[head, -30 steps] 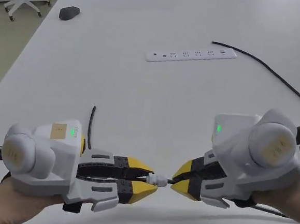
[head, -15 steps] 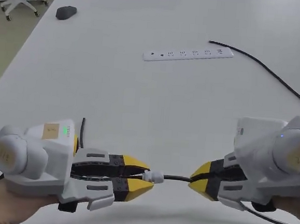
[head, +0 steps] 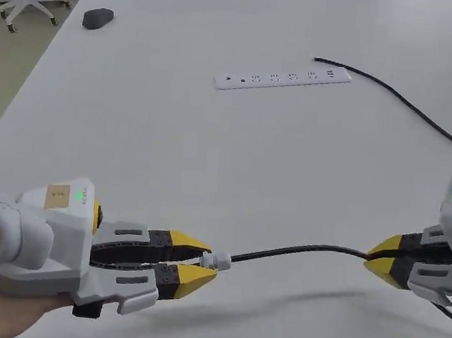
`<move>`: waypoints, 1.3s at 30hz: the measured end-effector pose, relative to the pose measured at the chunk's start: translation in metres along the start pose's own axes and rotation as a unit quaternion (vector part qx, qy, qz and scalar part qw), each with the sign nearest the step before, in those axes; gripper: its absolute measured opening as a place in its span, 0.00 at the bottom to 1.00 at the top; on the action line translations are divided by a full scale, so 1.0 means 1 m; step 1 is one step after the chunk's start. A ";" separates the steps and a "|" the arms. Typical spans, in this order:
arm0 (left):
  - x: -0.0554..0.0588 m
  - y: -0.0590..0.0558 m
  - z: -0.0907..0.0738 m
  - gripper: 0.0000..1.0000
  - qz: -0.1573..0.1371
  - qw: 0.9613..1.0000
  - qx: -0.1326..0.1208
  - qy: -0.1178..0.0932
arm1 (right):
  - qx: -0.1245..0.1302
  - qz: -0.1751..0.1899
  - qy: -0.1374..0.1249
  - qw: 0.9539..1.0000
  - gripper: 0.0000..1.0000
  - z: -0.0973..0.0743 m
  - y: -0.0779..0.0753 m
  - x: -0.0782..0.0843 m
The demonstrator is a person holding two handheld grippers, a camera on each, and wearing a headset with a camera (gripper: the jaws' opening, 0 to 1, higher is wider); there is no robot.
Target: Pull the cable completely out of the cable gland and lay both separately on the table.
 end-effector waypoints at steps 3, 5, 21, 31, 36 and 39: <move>0.000 -0.002 0.000 0.15 0.003 1.000 0.002 -0.002 | 0.010 0.002 0.029 1.000 0.00 0.002 -0.005 0.016; -0.001 -0.003 -0.001 0.15 0.002 1.000 0.000 -0.006 | 0.000 0.000 0.039 0.999 0.00 0.004 -0.001 0.021; 0.003 -0.005 0.000 0.15 -0.004 1.000 -0.004 -0.002 | -0.125 -0.051 -0.089 0.987 0.20 0.007 0.059 -0.084; 0.000 -0.011 0.003 0.15 0.004 1.000 0.012 -0.003 | -0.181 -0.154 -0.092 0.967 0.10 0.038 0.094 -0.115; 0.002 -0.013 0.008 0.15 0.011 1.000 0.020 0.002 | -0.192 -0.159 -0.084 0.965 0.04 0.044 0.100 -0.112; 0.001 -0.013 0.008 0.15 0.007 1.000 0.021 -0.001 | -0.193 -0.164 -0.077 0.964 0.02 0.045 0.101 -0.110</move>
Point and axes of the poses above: the centre of the closed fingertips' face, and the gripper's own axes: z roughly forward along the fingers, y roughly to its left, x roughly out of its underside, the point moved 3 cm from there along -z, roughly backward along the fingers, and after that the axes turned 1 degree about -z, right-handed, at the moved point
